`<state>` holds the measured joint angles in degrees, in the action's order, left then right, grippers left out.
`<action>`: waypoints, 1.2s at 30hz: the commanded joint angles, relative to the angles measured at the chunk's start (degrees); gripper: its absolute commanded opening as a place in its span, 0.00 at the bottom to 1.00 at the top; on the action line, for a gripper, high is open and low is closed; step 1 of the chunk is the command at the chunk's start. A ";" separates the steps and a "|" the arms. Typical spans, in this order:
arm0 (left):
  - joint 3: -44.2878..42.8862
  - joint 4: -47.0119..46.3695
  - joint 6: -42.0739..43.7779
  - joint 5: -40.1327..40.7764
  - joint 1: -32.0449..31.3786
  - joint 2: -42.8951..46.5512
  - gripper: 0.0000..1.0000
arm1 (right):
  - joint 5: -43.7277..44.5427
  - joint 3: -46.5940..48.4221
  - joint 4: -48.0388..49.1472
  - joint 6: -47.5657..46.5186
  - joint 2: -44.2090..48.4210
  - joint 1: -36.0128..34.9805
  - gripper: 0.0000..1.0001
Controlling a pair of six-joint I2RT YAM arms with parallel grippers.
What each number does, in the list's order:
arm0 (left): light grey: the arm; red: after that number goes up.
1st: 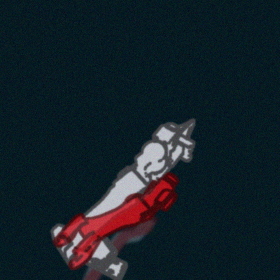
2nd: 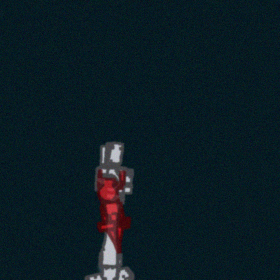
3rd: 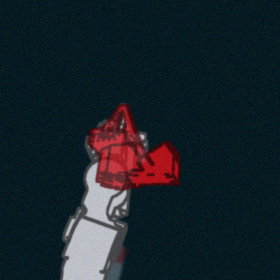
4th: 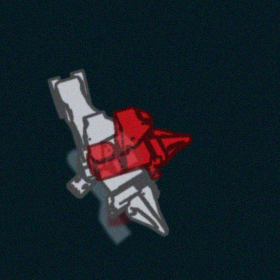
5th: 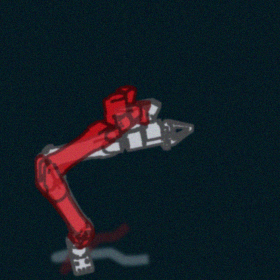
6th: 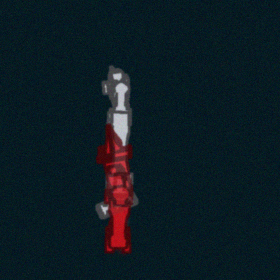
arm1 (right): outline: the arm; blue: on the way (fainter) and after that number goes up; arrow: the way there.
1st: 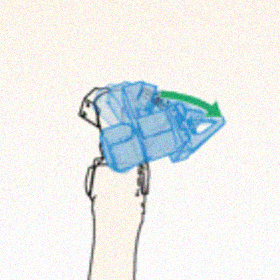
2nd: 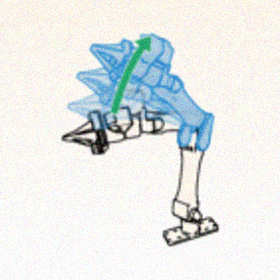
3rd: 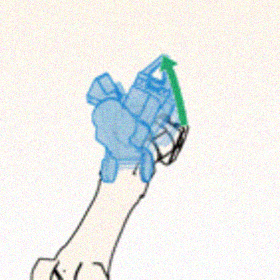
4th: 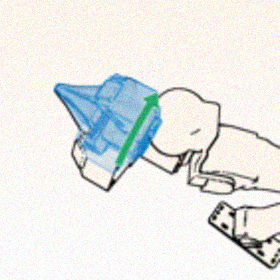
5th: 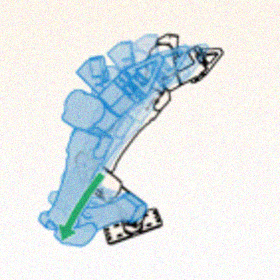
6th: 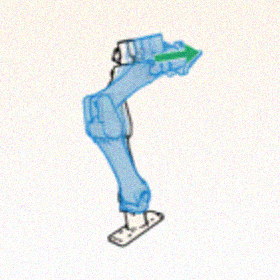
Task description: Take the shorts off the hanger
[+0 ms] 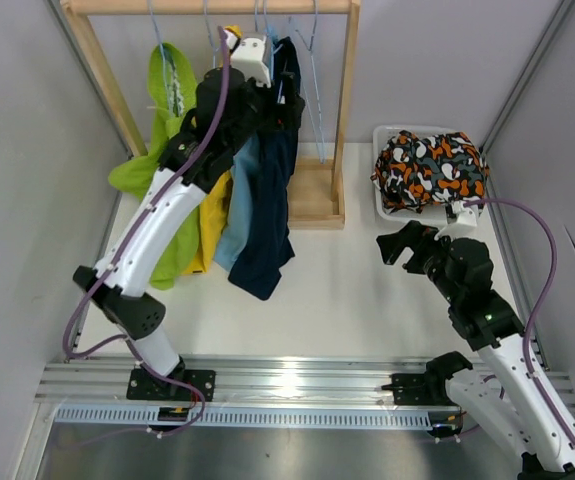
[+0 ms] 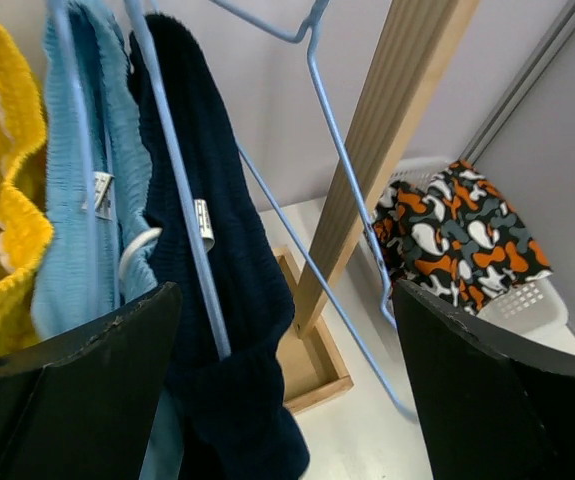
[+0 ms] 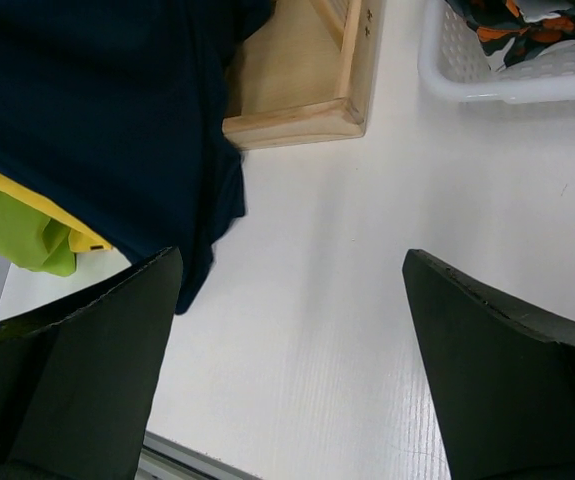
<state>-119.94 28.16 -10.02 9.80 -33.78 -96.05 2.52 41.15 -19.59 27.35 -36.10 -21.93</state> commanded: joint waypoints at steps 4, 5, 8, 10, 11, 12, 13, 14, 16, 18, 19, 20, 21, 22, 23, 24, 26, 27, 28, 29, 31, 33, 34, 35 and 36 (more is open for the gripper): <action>-7.85 0.23 0.27 -0.49 0.91 -3.18 0.93 | 1.87 1.83 -0.97 -1.25 1.12 -0.22 1.00; -7.77 0.23 0.27 -0.31 0.91 -3.44 0.92 | 1.96 1.75 -1.15 -1.34 1.20 -0.30 1.00; -8.29 -0.21 0.35 0.13 1.00 -3.88 0.93 | 2.13 1.31 -1.15 -1.51 1.38 -0.30 1.00; -8.20 -0.48 0.53 0.30 1.08 -4.14 0.93 | 2.13 0.78 -0.97 -1.51 1.47 -0.30 1.00; -8.20 -0.56 0.53 0.39 1.17 -4.41 0.93 | 2.22 0.60 -0.88 -1.51 1.47 -0.30 0.99; -8.29 -0.57 0.70 0.48 1.26 -4.67 0.93 | 2.22 0.34 -0.80 -1.51 1.55 -0.30 1.00; -8.73 -0.39 0.70 0.65 1.35 -4.93 0.93 | 2.22 0.25 -0.71 -1.43 1.47 -0.30 0.99; -9.08 -0.30 0.62 1.27 1.44 -5.55 0.93 | 2.31 0.08 -0.62 -1.43 1.47 -0.22 0.99; -9.78 0.58 0.44 1.10 1.79 -6.25 0.93 | 2.22 -0.10 -0.45 -1.43 1.38 -0.30 0.99; -9.70 0.84 0.53 1.09 1.96 -7.13 0.93 | 2.48 -0.28 -0.27 -1.51 1.38 -0.30 0.99; -9.70 0.84 0.62 1.10 2.05 -7.31 0.93 | 2.40 -0.45 -0.27 -1.51 1.29 -0.22 0.99; -9.70 0.67 0.62 1.44 2.05 -7.92 0.93 | 2.48 -0.54 -0.27 -1.60 1.21 -0.30 0.99; -9.61 0.58 0.70 1.45 2.14 -8.19 0.93 | 2.57 -0.71 -0.18 -1.60 1.20 -0.30 0.99; -9.70 0.58 0.70 1.45 2.14 -8.45 0.93 | 2.66 -0.80 -0.09 -1.69 1.20 -0.30 0.99; -9.70 0.40 0.79 1.45 2.23 -8.80 0.92 | 2.66 -0.98 -0.09 -1.69 1.20 -0.22 1.00; -9.96 0.23 0.88 1.71 2.31 -9.50 0.91 | 2.57 -1.07 0.08 -1.60 1.20 -0.30 0.99; -10.66 0.14 0.79 2.06 2.49 -10.38 0.90 | 2.40 -1.33 0.26 -1.60 1.12 -0.30 0.99; -11.10 0.05 0.79 2.24 2.58 -10.82 0.88 | 2.40 -1.42 0.35 -1.60 1.03 -0.30 0.99; -11.71 0.05 0.79 2.33 2.67 -11.69 0.85 | 2.40 -1.51 0.43 -1.69 1.03 -0.30 0.99; -12.68 -0.04 0.53 2.41 2.75 -12.23 0.82 | 2.40 -1.51 0.43 -1.60 0.94 -0.22 1.00; -14.60 -0.12 0.53 2.76 2.84 -13.54 0.74 | 2.40 -1.59 0.61 -1.60 0.77 -0.30 0.99; -15.58 -0.30 0.44 3.12 3.02 -14.42 0.64 | 2.22 -1.59 0.61 -1.60 0.68 -0.30 1.00; -16.81 -0.30 0.44 3.38 3.11 -15.12 0.58 | 2.31 -1.59 0.70 -1.69 0.68 -0.30 0.99; -17.17 -0.56 0.35 3.55 3.19 -15.39 0.44 | 2.31 -1.59 0.70 -1.69 0.68 -0.22 0.99; -17.52 -0.74 0.18 3.64 3.28 -15.66 0.38 | 2.31 -1.59 0.61 -1.69 0.59 -0.30 1.00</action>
<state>-133.64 29.78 -10.22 12.23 -31.33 -111.20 4.10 39.44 -21.12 26.41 -35.51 -21.96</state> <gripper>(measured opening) 0.443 0.993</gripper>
